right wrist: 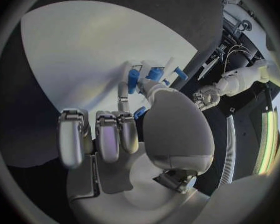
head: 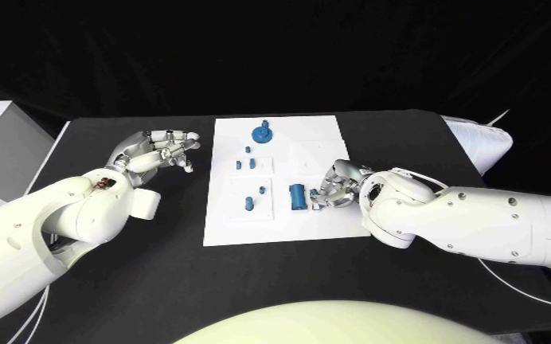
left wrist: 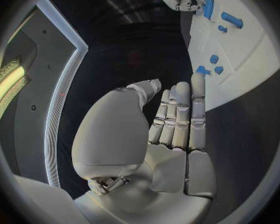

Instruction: Assemble the parts on the task board

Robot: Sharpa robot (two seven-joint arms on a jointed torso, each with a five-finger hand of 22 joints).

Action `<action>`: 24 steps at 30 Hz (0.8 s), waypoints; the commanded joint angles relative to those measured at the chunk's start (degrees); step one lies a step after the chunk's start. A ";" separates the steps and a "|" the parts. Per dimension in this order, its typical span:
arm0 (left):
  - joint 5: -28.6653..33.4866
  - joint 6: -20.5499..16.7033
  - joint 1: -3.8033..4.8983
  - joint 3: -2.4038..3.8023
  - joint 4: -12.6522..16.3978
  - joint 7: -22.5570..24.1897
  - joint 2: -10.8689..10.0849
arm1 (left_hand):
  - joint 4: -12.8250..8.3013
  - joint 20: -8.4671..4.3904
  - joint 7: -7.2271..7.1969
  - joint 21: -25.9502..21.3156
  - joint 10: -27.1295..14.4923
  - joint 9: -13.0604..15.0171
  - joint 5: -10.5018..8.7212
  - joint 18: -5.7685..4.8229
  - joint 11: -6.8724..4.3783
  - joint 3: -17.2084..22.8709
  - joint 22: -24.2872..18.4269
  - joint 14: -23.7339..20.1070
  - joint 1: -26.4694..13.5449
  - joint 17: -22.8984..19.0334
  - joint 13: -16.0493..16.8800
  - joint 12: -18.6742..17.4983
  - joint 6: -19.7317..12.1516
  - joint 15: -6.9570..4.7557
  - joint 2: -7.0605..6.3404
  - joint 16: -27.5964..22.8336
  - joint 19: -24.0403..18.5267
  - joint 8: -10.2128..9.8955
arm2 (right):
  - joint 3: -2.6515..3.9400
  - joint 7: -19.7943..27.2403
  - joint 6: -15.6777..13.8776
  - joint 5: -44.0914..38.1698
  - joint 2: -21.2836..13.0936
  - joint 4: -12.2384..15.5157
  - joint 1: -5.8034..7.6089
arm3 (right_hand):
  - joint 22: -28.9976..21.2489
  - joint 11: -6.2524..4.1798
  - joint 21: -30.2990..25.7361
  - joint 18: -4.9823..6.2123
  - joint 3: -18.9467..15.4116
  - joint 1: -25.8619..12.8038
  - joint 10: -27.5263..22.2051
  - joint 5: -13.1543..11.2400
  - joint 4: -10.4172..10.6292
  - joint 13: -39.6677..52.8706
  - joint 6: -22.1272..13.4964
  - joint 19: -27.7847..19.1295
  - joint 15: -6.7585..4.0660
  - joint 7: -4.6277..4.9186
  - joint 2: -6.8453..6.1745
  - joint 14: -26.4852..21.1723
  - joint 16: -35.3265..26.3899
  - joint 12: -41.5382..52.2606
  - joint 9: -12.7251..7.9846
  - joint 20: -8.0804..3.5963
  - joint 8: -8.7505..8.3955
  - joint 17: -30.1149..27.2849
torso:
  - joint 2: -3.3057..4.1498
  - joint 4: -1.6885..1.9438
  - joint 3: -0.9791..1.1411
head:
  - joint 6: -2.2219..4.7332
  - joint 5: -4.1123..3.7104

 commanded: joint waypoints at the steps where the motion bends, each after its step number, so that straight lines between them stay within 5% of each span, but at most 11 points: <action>1: 0.28 0.95 0.00 0.05 0.12 0.31 0.12 | 0.43 0.02 -0.09 -0.33 -0.45 0.07 0.25 0.86 0.00 0.17 -0.09 -0.33 -0.42 0.07 -0.06 0.18 -0.03 0.14 0.43 0.10 0.30 0.23 | 0.00 0.12 0.46 -0.75 0.15 0.03 -0.05 | 12.68 -0.34 0.26 -0.93 -0.63 -0.94 5.67 -0.48 0.04 14.86 -0.29 4.78 -0.43 -0.02 -0.02 5.88 0.25 0.24 0.07 -0.45 0.04 15.09 | -0.03 0.00 -0.03 | 0.02 0.00; 8: 0.28 0.93 0.00 0.05 0.07 0.29 0.14 | 0.43 0.02 -0.09 -0.33 -0.45 0.07 0.25 0.86 0.00 0.17 -0.09 -0.33 -0.42 0.07 -0.06 0.18 -0.03 0.14 0.43 0.10 0.30 0.23 | 0.00 0.84 0.88 0.15 0.25 -0.01 -0.05 | 12.73 -0.28 0.28 -0.94 -3.01 -2.91 5.66 -1.00 0.16 14.86 -0.30 4.80 -0.37 0.03 -0.14 5.88 0.25 0.22 0.05 -0.41 0.09 15.09 | -0.02 -0.03 -0.03 | -0.02 -0.03; 11: 0.28 0.93 0.00 0.05 0.05 0.28 0.16 | 0.51 0.02 -0.08 -0.35 -0.46 0.07 0.25 0.86 0.00 0.17 -0.11 -0.34 -0.48 0.07 -0.07 0.20 -0.03 0.15 0.45 0.10 0.31 0.22 | 0.00 1.11 0.87 0.46 0.26 0.00 -0.05 | 12.78 -0.27 0.32 -0.95 -5.00 -4.71 5.69 1.58 0.19 14.89 -0.30 4.81 -0.36 0.04 0.03 5.88 0.25 0.30 0.07 -0.40 0.17 15.09 | -0.02 -0.02 -0.02 | 0.01 -0.06; 15: 0.28 0.94 0.00 0.05 -0.01 0.27 0.20 | 0.51 0.02 -0.08 -0.35 -0.46 0.07 0.25 0.86 0.00 0.17 -0.11 -0.34 -0.48 0.07 -0.07 0.20 -0.03 0.15 0.45 0.10 0.31 0.22 | 0.00 1.31 0.77 0.67 0.23 -0.01 -0.05 | 12.80 -0.34 0.31 -0.95 -7.63 -6.21 5.70 -0.43 0.22 14.90 -0.28 4.82 -0.41 -0.07 0.72 5.88 0.25 0.32 0.12 -0.42 0.31 15.09 | -0.03 0.00 0.00 | -0.02 -0.11; 24: 0.28 0.89 0.00 0.05 -0.09 0.24 0.25 | 0.61 0.03 -0.07 -0.38 -0.47 0.07 0.25 0.86 0.01 0.17 -0.12 -0.34 -0.55 0.07 -0.07 0.21 -0.06 0.16 0.46 0.10 0.31 0.21 | 0.00 1.99 0.92 0.69 -0.31 0.15 -0.05 | 12.81 -0.41 0.27 -0.94 -8.57 -5.39 5.67 -0.49 -0.06 14.87 -0.40 4.81 -0.47 -0.14 1.35 5.88 0.25 0.24 0.14 -0.47 0.37 15.09 | -0.05 -0.04 0.03 | -0.01 -0.10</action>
